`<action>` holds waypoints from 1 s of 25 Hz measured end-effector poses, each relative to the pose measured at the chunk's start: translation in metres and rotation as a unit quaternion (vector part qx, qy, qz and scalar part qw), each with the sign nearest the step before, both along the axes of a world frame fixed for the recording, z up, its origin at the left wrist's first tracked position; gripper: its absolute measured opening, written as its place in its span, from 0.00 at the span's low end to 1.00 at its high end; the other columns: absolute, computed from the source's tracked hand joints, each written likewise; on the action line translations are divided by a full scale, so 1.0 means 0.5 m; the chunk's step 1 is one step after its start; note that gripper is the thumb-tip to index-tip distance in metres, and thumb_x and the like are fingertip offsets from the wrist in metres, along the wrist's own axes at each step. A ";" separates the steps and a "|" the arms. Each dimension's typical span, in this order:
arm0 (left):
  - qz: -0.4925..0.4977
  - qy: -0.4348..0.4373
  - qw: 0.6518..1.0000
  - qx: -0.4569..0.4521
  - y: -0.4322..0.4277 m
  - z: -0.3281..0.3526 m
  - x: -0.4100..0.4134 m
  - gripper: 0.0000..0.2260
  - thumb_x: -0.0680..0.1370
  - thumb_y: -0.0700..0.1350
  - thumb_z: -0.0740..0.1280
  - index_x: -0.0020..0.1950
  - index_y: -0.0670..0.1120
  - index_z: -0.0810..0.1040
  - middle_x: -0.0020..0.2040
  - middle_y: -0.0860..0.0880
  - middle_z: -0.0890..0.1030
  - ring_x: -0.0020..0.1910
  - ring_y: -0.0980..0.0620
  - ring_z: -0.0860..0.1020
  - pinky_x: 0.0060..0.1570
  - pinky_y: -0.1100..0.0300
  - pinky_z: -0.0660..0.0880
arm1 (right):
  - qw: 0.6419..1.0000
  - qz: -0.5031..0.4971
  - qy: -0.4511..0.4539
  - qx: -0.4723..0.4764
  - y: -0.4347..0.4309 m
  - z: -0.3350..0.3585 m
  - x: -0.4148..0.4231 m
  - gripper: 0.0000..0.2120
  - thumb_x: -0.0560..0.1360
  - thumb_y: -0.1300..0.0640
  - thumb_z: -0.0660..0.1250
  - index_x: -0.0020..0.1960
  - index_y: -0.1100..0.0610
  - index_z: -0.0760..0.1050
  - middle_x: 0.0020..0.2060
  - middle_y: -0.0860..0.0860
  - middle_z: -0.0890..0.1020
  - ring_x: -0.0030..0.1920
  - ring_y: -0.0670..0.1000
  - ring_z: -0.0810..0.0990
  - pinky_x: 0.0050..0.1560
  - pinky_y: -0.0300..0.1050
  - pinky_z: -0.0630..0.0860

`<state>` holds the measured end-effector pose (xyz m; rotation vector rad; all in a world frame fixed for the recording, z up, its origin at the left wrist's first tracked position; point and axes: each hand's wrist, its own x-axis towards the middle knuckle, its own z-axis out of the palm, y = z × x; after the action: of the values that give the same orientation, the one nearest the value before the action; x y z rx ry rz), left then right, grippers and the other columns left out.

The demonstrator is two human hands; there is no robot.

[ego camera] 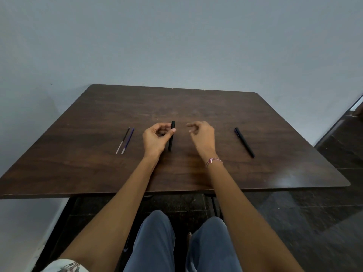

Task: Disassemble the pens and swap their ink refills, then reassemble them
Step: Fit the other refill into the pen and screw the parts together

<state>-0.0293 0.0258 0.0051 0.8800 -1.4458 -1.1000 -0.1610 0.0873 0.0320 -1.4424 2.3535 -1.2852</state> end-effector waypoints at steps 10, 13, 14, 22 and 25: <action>0.027 -0.134 0.979 -0.152 0.008 -0.006 0.000 0.09 0.69 0.42 0.76 0.47 0.51 0.83 0.41 0.55 0.80 0.40 0.58 0.79 0.41 0.66 0.77 | 0.963 -0.073 -0.021 0.258 -0.019 0.036 -0.123 0.13 0.66 0.55 0.78 0.41 0.62 0.78 0.44 0.58 0.83 0.50 0.56 0.83 0.49 0.45 0.78; 0.014 -0.168 0.973 -0.159 0.005 -0.005 -0.002 0.10 0.69 0.42 0.76 0.48 0.50 0.83 0.41 0.56 0.80 0.40 0.58 0.79 0.42 0.66 0.77 | 0.962 -0.079 -0.059 0.253 -0.022 0.039 -0.120 0.16 0.64 0.54 0.79 0.43 0.63 0.78 0.41 0.55 0.82 0.48 0.54 0.83 0.50 0.46 0.79; 0.009 -0.173 0.972 -0.159 0.005 -0.006 -0.002 0.10 0.69 0.42 0.76 0.48 0.49 0.83 0.42 0.55 0.80 0.40 0.58 0.79 0.42 0.66 0.77 | 0.962 -0.077 -0.061 0.254 -0.024 0.039 -0.118 0.15 0.64 0.55 0.79 0.43 0.63 0.79 0.40 0.54 0.82 0.48 0.54 0.82 0.50 0.46 0.79; -0.053 -0.143 0.987 -0.052 0.000 -0.004 -0.005 0.08 0.69 0.42 0.77 0.47 0.45 0.84 0.37 0.57 0.82 0.33 0.66 0.77 0.36 0.75 0.72 | 0.961 -0.071 -0.084 0.254 -0.040 0.031 -0.104 0.09 0.66 0.64 0.74 0.45 0.64 0.82 0.40 0.55 0.86 0.42 0.52 0.85 0.51 0.49 0.82; -0.057 -0.130 0.989 -0.035 -0.001 -0.003 -0.005 0.07 0.69 0.41 0.76 0.46 0.45 0.84 0.36 0.56 0.81 0.33 0.66 0.77 0.36 0.73 0.73 | 0.958 -0.085 -0.179 0.208 -0.038 0.035 -0.098 0.09 0.66 0.63 0.73 0.45 0.64 0.81 0.34 0.55 0.82 0.34 0.50 0.82 0.46 0.45 0.82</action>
<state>-0.0315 0.0255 0.0034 0.9260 -1.7588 -1.0394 -0.2100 0.0682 0.0496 -0.8244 2.3415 -0.9058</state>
